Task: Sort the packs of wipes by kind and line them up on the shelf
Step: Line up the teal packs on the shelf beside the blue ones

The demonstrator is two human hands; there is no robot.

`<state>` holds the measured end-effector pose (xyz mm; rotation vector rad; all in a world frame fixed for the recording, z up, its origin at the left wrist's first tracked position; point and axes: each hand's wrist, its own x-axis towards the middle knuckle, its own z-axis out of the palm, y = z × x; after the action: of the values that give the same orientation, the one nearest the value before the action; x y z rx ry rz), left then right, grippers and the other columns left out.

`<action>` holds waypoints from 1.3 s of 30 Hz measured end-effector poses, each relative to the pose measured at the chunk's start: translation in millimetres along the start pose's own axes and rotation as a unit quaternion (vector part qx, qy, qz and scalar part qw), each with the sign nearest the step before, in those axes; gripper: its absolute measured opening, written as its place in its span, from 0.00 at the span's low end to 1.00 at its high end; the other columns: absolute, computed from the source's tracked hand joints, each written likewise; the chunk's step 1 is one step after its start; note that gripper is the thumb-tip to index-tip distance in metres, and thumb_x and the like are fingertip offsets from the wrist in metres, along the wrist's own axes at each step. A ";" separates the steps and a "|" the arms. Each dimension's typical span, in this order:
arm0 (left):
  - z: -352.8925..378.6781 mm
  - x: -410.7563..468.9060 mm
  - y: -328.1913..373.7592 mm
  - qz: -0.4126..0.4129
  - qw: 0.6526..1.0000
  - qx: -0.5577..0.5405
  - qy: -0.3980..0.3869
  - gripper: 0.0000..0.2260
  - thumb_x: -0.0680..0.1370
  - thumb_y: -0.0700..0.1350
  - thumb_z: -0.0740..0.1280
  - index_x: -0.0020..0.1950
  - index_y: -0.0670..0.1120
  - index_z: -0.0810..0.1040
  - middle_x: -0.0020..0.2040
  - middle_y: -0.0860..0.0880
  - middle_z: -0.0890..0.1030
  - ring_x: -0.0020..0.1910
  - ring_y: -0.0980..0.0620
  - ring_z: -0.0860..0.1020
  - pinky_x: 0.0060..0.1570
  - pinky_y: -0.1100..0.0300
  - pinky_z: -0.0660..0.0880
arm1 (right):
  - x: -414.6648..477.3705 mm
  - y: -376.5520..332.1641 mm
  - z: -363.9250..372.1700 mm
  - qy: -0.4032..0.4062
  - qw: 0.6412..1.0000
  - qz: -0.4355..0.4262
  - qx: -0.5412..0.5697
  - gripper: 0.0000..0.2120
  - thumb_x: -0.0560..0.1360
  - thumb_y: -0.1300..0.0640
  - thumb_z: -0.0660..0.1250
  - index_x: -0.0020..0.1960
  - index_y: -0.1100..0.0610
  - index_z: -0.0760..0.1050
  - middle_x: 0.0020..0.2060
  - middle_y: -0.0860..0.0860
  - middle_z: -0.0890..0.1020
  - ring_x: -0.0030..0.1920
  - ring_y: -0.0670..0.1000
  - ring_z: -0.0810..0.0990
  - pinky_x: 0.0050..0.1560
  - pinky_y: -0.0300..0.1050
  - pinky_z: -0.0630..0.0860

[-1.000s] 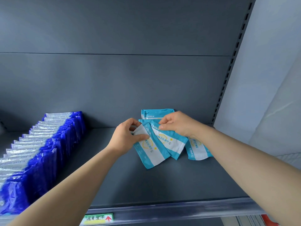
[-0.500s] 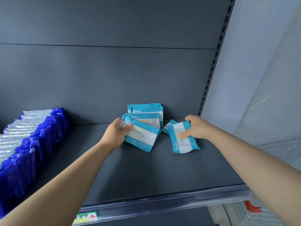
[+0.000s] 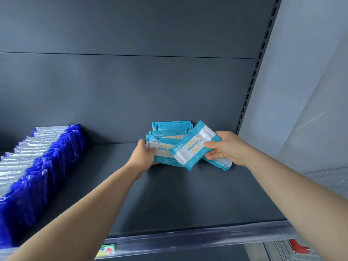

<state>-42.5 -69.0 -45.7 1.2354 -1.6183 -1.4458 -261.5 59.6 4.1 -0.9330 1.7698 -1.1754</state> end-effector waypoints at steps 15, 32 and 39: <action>-0.3 6.5 -5.8 0.097 0.990 0.093 0.037 0.27 0.70 0.40 0.77 0.58 0.43 0.63 0.49 0.57 0.75 0.45 0.59 0.75 0.37 0.65 0.71 | 24.0 21.6 -20.9 0.089 0.913 -0.005 -0.397 0.18 0.68 0.51 0.73 0.32 0.62 0.68 0.30 0.59 0.71 0.29 0.53 0.69 0.31 0.47 0.66; -7.6 2.5 -4.9 0.150 0.966 0.201 0.053 0.18 0.74 0.54 0.71 0.51 0.42 0.69 0.43 0.50 0.79 0.39 0.49 0.75 0.34 0.60 0.70 | 18.5 -1.2 -5.0 0.014 1.000 -0.014 -0.005 0.13 0.71 0.68 0.70 0.53 0.56 0.79 0.51 0.53 0.84 0.47 0.51 0.81 0.42 0.43 0.77; -1.6 -3.3 -7.5 0.105 0.981 0.164 -0.014 0.21 0.77 0.56 0.67 0.58 0.44 0.63 0.54 0.51 0.76 0.50 0.53 0.76 0.49 0.56 0.73 | 15.3 13.8 43.2 0.046 0.997 -0.008 0.058 0.26 0.68 0.73 0.72 0.58 0.56 0.67 0.51 0.54 0.79 0.45 0.53 0.84 0.41 0.48 0.83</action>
<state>-38.1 -66.3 -52.2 1.1778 -1.9997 -1.0993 -230.9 34.8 -23.1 -0.8372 1.7494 -1.3349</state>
